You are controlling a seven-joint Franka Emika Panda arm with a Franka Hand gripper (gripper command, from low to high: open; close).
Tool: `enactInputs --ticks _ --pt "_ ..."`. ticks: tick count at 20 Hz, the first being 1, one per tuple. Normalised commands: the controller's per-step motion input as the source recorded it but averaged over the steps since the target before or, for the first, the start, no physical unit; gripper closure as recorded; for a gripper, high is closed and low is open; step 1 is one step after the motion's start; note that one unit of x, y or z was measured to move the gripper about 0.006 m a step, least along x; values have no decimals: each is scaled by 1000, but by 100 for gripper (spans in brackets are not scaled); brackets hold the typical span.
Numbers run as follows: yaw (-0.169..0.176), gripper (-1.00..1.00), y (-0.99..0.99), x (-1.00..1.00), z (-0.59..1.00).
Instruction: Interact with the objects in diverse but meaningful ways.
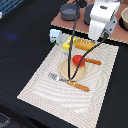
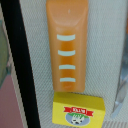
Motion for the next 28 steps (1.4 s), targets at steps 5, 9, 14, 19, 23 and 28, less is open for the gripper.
enactInputs --ticks 5,9,14,19,23,28 --pt "0 -100 -33 -389 -264" --pt "2 -100 6 -357 -484" --pt "4 -100 57 -350 -606" --pt "10 -100 90 -382 -642" --pt "26 100 14 -324 -48" --pt "45 100 71 -162 733"
